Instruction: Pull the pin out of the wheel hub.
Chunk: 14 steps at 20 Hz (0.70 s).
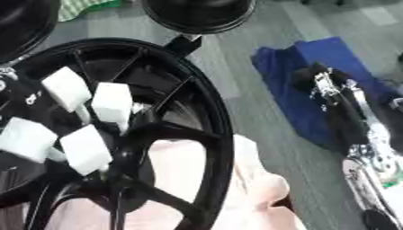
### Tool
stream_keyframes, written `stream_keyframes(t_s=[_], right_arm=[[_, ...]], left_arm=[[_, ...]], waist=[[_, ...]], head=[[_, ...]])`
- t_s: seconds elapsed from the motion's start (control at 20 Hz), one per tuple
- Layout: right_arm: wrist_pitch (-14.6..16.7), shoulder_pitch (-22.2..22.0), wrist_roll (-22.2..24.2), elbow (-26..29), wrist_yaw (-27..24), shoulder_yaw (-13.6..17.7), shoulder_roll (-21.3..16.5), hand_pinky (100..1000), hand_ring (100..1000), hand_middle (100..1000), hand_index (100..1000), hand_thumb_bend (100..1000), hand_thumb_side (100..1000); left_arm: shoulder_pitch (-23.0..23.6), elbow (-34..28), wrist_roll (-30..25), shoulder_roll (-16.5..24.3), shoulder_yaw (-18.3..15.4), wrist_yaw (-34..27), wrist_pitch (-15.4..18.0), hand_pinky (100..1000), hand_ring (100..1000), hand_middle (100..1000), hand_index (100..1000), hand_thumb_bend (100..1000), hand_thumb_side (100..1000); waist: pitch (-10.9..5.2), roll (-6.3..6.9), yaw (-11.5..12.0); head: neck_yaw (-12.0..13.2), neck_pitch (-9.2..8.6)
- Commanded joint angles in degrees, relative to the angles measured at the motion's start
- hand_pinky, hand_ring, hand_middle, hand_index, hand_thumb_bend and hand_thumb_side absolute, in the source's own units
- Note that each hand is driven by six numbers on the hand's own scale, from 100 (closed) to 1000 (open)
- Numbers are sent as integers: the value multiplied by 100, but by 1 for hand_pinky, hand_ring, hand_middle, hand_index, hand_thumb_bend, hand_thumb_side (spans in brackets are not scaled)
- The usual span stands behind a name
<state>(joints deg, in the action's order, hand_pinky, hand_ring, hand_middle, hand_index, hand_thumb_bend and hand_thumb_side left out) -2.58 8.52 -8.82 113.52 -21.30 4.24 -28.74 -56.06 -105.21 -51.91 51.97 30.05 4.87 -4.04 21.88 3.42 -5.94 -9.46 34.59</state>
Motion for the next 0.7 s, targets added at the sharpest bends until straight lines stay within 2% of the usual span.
stream_keyframes(t_s=[0.05,0.3,0.7], right_arm=[[0,28,-21,107,-6,56,-99,832,684,636,592,100,594],[-4,26,-24,107,-13,56,-97,832,685,636,592,100,596],[-5,15,-28,107,-12,62,-101,833,685,636,593,100,597]], left_arm=[[-79,-50,-6,112,-85,-56,-36,801,520,449,614,234,100],[-103,-43,-6,113,-206,-28,-111,777,480,363,523,136,100],[-183,-120,355,125,-429,-284,-496,768,438,309,464,127,100]], waist=[[-130,-19,2],[-137,-20,8],[-151,-22,4]], head=[[13,-58],[15,-60],[30,-52]])
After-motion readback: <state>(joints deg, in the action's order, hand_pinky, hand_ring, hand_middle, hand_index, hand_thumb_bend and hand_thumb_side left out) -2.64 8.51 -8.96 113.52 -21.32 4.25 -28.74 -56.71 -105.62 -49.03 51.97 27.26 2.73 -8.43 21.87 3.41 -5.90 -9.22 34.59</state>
